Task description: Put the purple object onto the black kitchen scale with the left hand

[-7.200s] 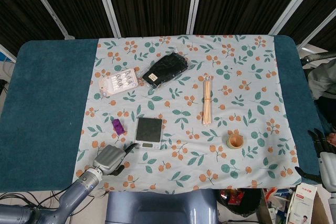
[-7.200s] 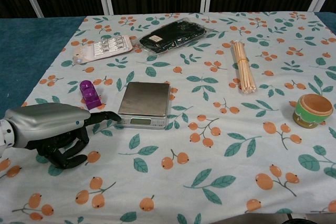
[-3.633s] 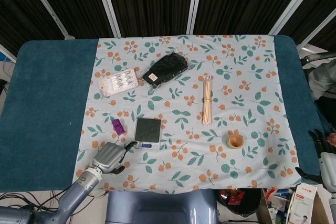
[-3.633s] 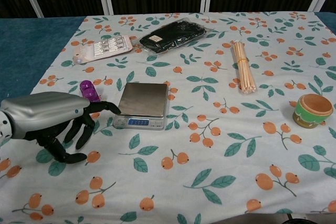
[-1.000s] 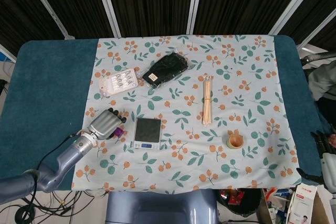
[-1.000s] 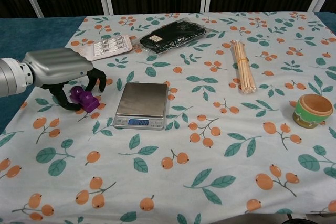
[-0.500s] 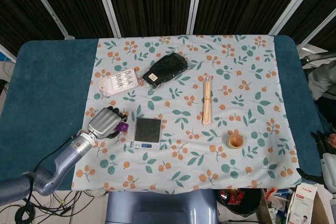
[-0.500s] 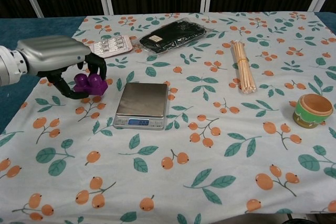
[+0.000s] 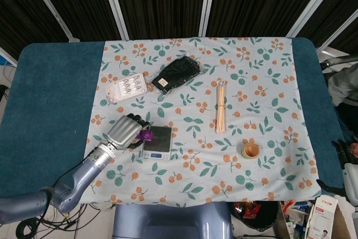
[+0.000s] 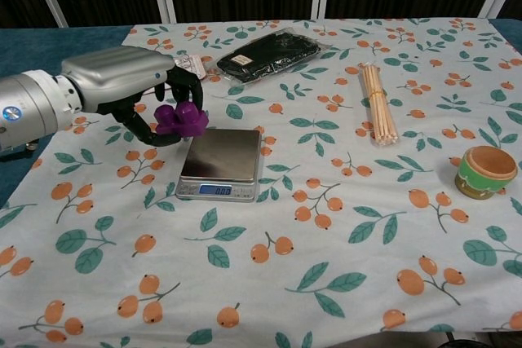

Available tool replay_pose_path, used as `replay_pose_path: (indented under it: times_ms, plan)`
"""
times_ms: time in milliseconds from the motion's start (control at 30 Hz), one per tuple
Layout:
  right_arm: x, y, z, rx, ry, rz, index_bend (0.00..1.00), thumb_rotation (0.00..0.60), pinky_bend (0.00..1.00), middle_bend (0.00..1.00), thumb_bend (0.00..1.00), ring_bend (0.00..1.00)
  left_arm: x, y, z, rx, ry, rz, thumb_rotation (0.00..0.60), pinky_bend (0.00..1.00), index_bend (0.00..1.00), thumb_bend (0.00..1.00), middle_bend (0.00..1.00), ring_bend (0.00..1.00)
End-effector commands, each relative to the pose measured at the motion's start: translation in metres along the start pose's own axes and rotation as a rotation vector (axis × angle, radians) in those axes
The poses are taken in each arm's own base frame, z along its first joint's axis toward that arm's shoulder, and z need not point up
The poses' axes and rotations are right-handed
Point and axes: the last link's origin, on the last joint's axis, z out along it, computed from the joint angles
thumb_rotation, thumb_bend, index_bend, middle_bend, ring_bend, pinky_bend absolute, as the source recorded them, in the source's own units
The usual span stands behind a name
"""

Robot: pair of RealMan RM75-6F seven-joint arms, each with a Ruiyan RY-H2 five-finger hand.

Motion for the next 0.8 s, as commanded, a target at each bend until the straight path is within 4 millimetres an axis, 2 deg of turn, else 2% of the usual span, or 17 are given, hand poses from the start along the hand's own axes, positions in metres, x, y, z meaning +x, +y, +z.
replay_pose_path:
  times_ms: [33,233,333,400,467,600,800]
  plan:
    - [0.000,0.000,0.000,0.000,0.000,0.001,0.02,0.600,0.19,0.01,0.08,0.16,-0.004,0.006,0.008,-0.004,-0.010,0.018,0.600,0.38,0.40,0.32,0.50,0.31]
    - [0.001,0.000,0.000,0.003,0.001,0.002,0.02,0.600,0.19,0.01,0.08,0.16,-0.008,0.020,0.020,-0.018,-0.035,0.035,0.600,0.38,0.40,0.30,0.50,0.31]
    - [0.001,0.001,0.000,0.003,0.000,0.003,0.02,0.600,0.19,0.01,0.08,0.16,-0.010,0.024,0.024,-0.019,-0.043,0.048,0.600,0.37,0.39,0.20,0.46,0.30]
    - [0.001,0.001,0.000,0.003,0.000,0.003,0.02,0.600,0.19,0.01,0.08,0.16,-0.013,0.026,0.026,-0.012,-0.056,0.064,0.600,0.36,0.36,0.08,0.39,0.26]
    - [0.001,0.001,0.000,0.004,0.000,0.002,0.02,0.600,0.19,0.01,0.08,0.16,-0.014,0.028,0.029,-0.010,-0.065,0.073,0.600,0.33,0.32,0.02,0.31,0.20]
    - [0.001,0.001,0.000,0.003,0.001,0.003,0.02,0.600,0.19,0.01,0.08,0.16,-0.012,0.036,0.032,-0.010,-0.073,0.036,0.600,0.27,0.25,0.00,0.20,0.10]
    - [0.001,0.001,0.000,0.005,-0.001,0.004,0.02,0.600,0.19,0.01,0.08,0.16,-0.004,0.045,0.029,-0.030,-0.044,-0.034,0.600,0.24,0.24,0.00,0.18,0.07]
